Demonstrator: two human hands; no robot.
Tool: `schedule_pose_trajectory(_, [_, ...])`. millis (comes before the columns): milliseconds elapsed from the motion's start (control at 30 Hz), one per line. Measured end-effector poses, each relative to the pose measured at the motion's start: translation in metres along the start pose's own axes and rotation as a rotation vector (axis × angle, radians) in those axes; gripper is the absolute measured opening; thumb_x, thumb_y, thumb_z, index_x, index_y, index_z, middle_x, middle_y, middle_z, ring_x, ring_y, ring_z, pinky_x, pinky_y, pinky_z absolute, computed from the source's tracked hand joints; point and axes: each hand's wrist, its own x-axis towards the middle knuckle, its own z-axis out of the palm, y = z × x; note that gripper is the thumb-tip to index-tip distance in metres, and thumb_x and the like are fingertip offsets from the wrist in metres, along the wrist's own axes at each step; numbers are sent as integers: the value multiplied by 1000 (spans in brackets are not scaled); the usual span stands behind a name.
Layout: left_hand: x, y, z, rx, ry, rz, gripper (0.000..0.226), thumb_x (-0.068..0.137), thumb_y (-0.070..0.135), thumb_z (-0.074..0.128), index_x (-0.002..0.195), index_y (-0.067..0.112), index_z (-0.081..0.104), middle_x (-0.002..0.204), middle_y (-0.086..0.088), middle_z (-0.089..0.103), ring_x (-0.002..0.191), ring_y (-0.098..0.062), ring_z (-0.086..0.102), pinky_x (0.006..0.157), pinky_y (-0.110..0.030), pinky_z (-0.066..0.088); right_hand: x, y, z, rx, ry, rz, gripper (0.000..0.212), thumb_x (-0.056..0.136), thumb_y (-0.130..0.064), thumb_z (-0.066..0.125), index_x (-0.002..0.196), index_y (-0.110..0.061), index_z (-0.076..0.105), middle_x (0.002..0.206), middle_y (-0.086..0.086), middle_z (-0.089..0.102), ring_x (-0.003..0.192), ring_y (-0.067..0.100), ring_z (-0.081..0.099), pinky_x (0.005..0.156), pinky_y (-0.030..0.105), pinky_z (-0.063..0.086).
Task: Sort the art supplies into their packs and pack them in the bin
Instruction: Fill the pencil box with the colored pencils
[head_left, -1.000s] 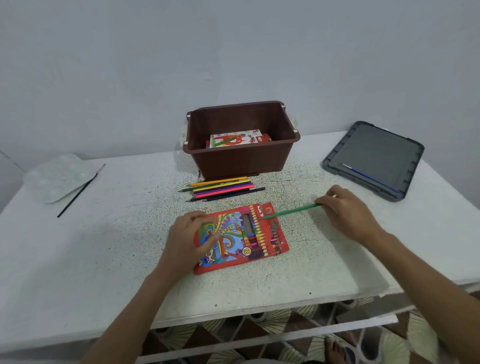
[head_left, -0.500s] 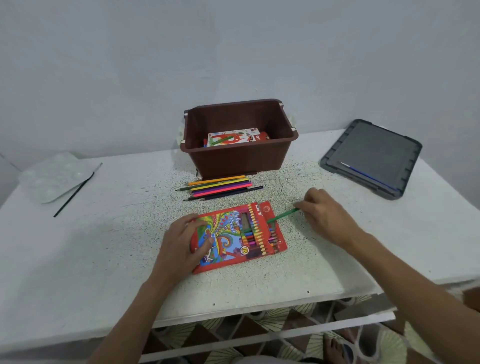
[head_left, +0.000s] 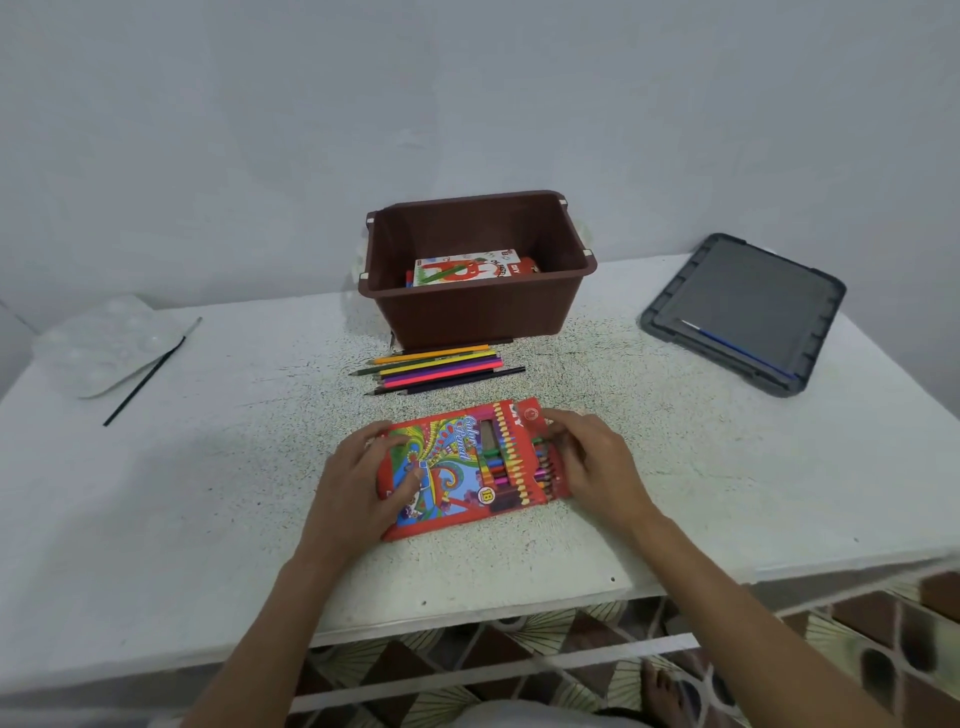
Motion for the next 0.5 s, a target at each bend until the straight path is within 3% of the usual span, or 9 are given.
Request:
schedule_pose_trajectory(200, [0, 1, -2, -32, -1, -59, 72, 83, 73, 38, 130, 21, 53, 141, 3, 47, 117, -11, 54, 88, -41, 56, -2, -2, -1, 25, 117, 132, 35, 98, -7, 49, 129, -18, 59, 109, -8, 62, 102, 10, 54, 84, 30, 46])
schedule_pose_trajectory(267, [0, 1, -1, -59, -7, -91, 71, 83, 73, 39, 130, 22, 52, 141, 4, 47, 117, -11, 55, 87, -42, 56, -4, 2, 1, -17, 101, 98, 36, 96, -7, 48, 128, -19, 61, 113, -5, 63, 104, 12, 51, 86, 32, 45])
schedule_pose_trajectory(367, [4, -1, -1, -118, 12, -158, 59, 87, 63, 44, 128, 22, 53, 140, 3, 47, 118, -12, 54, 86, -43, 57, -7, 7, 6, -157, 2, -12, 39, 94, -10, 53, 130, -21, 61, 124, -2, 59, 109, 15, 42, 89, 32, 41])
schedule_pose_trajectory(500, [23, -1, -6, -58, 27, -130, 36, 98, 39, 50, 124, 17, 57, 134, -1, 54, 113, -13, 57, 85, -36, 55, -7, 10, 7, -206, -22, -20, 37, 94, -13, 54, 128, -22, 64, 127, -1, 56, 111, 12, 37, 91, 30, 38])
